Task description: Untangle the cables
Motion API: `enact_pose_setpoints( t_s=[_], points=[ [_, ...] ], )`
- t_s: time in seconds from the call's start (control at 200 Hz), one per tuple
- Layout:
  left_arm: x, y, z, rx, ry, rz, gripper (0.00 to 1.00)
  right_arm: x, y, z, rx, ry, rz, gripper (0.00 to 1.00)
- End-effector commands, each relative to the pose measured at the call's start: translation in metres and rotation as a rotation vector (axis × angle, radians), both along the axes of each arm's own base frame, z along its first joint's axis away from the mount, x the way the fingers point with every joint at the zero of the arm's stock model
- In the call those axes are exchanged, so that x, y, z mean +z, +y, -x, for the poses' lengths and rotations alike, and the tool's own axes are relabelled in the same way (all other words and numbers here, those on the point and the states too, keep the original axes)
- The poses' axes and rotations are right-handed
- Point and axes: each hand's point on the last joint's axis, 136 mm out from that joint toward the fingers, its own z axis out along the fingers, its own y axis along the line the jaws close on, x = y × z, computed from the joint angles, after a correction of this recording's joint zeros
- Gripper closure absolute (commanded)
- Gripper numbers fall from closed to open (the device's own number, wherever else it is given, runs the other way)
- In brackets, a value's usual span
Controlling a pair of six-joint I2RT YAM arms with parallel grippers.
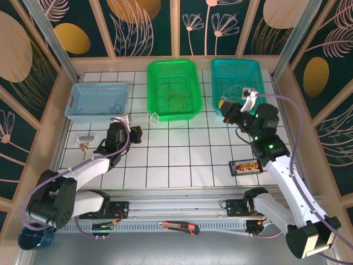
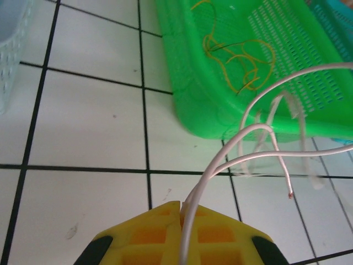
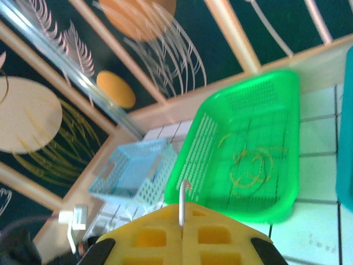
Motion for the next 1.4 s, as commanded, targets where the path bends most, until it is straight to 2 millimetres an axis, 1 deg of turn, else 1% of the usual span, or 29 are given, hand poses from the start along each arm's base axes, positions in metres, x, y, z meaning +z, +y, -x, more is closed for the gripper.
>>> enact_pose_setpoints(
  t_s=[0.0, 0.115, 0.195, 0.31, 0.405, 0.505, 0.515, 0.615, 0.736, 0.896, 0.951, 0.961, 0.971, 1.106, 1.206, 1.391],
  points=[
    [0.035, -0.01, -0.005, -0.051, -0.058, 0.038, 1.0, 0.004, 0.018, 0.018, 0.076, -0.105, -0.032, 1.0],
    [0.062, -0.02, -0.004, -0.102, -0.095, 0.077, 1.0, -0.029, 0.035, 0.025, 0.124, -0.081, -0.007, 1.0],
    [0.083, -0.028, -0.004, -0.139, -0.123, 0.114, 1.0, -0.047, 0.042, 0.027, 0.135, -0.068, 0.008, 1.0],
    [0.112, -0.039, 0.0, -0.194, -0.162, 0.172, 1.0, -0.067, 0.049, 0.027, 0.145, -0.04, 0.024, 1.0],
    [0.134, -0.047, 0.002, -0.237, -0.187, 0.215, 1.0, -0.078, 0.056, 0.029, 0.16, -0.031, 0.04, 1.0],
    [0.156, -0.055, 0.004, -0.273, -0.206, 0.247, 1.0, -0.083, 0.059, 0.027, 0.16, -0.034, 0.046, 1.0],
    [0.159, -0.056, 0.004, -0.277, -0.21, 0.248, 1.0, -0.084, 0.061, 0.029, 0.169, -0.034, 0.048, 1.0],
    [0.18, -0.065, 0.007, -0.307, -0.231, 0.261, 1.0, -0.084, 0.069, 0.032, 0.193, -0.043, 0.048, 1.0],
    [0.199, -0.08, 0.01, -0.345, -0.249, 0.268, 1.0, -0.081, 0.074, 0.032, 0.204, -0.053, 0.044, 1.0],
    [0.221, -0.101, 0.015, -0.389, -0.267, 0.286, 1.0, -0.062, 0.083, 0.034, 0.233, -0.103, 0.019, 1.0],
    [0.219, -0.106, 0.015, -0.396, -0.254, 0.292, 1.0, -0.055, 0.085, 0.035, 0.238, -0.123, 0.009, 1.0],
    [0.23, -0.107, 0.015, -0.398, -0.273, 0.3, 1.0, -0.055, 0.085, 0.035, 0.238, -0.126, 0.008, 1.0],
    [0.234, -0.108, 0.015, -0.401, -0.279, 0.304, 1.0, -0.053, 0.085, 0.035, 0.238, -0.131, 0.005, 1.0],
    [0.252, -0.116, 0.018, -0.417, -0.293, 0.347, 1.0, -0.037, 0.092, 0.035, 0.258, -0.176, -0.028, 1.0],
    [0.266, -0.123, 0.019, -0.43, -0.306, 0.394, 1.0, -0.026, 0.101, 0.037, 0.288, -0.209, -0.064, 1.0],
    [0.293, -0.137, 0.021, -0.453, -0.336, 0.456, 1.0, -0.014, 0.131, 0.039, 0.35, -0.252, -0.106, 1.0]
  ],
)
